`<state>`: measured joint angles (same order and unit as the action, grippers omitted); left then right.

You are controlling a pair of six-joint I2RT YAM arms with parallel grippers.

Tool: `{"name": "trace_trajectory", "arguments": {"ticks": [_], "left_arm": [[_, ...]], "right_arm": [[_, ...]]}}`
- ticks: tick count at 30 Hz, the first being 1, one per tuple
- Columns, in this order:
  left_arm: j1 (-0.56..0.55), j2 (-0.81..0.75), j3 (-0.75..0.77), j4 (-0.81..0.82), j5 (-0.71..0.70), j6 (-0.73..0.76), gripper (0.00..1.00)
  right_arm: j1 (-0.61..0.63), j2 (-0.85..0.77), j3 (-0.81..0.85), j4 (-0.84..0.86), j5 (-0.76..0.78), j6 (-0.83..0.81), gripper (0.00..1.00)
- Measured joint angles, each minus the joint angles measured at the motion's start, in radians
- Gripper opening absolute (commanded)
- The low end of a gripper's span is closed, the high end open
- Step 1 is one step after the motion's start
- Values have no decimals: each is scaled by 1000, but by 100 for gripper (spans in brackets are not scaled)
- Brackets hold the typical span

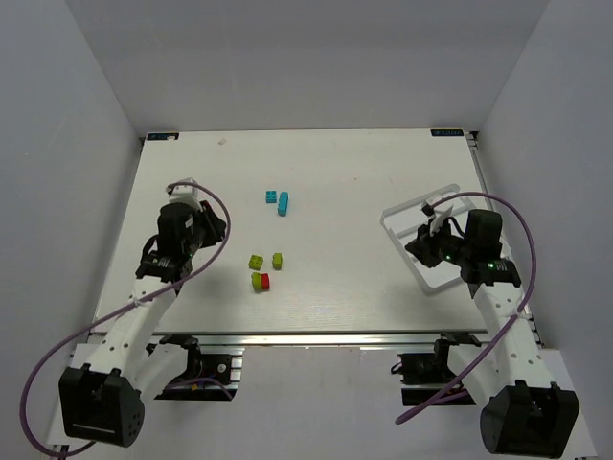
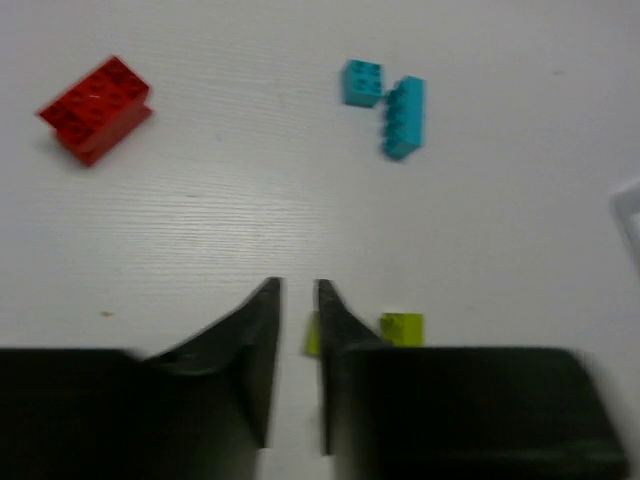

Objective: Sort the legos into containers by color

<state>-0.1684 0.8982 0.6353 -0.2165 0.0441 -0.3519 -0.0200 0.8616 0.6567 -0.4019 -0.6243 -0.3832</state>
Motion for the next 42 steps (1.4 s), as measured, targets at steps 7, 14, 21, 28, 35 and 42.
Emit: {"name": "trace_trajectory", "arguments": {"ticks": [7,14,21,28,35,42], "left_arm": [[28,313,303,-174,-257,-63,98],[43,639,539,-235,-318,140,78],[45,917,708,-328,-257,388,71],[49,947,737,-378,-254,482,81],[49,984,773,-379,-277,520,95],[50,1059,774,-375,-311,532,94]], "right_arm": [[14,-19,2,9,35,16,89],[54,-32,2,8,45,18,89],[71,-57,2,8,45,18,89],[93,-83,2,8,45,18,89],[106,-84,2,8,49,18,89],[115,-83,2,8,61,18,89]]}}
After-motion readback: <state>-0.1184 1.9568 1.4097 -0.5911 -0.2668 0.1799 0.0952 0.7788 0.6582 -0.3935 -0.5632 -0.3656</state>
